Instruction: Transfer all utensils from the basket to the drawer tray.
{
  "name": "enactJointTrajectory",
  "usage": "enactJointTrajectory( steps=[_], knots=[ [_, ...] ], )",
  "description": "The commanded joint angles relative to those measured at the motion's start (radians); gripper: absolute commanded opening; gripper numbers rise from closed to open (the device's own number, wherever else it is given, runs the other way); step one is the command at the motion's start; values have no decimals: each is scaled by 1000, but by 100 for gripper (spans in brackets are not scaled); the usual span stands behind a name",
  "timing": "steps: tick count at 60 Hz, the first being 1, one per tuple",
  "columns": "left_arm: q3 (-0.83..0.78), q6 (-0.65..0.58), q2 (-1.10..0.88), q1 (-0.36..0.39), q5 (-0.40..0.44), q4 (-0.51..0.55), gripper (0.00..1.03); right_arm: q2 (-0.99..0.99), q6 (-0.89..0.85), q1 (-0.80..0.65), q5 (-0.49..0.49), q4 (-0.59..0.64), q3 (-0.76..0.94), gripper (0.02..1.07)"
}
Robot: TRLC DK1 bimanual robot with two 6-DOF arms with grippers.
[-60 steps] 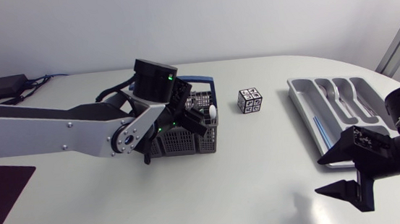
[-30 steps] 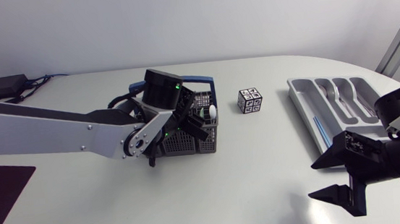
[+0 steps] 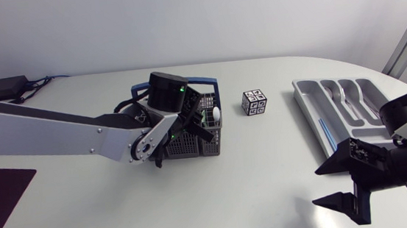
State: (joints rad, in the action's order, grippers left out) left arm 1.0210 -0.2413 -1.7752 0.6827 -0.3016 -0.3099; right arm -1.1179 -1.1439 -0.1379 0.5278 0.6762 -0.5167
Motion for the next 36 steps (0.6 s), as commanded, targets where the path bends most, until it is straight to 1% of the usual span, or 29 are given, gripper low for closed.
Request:
enactJointTrajectory(
  steps=[1,9,36],
  knots=[
    [10,-27,-20,6,-13,-20,6,6,24,9,3,-3,30,97],
    [4,-29,-4,3,-14,-24,6,9,24,17,3,-4,41,97],
    [-25,-101,102,-11,-16,-35,6,38,30,41,0,-3,61,97]
  ],
)
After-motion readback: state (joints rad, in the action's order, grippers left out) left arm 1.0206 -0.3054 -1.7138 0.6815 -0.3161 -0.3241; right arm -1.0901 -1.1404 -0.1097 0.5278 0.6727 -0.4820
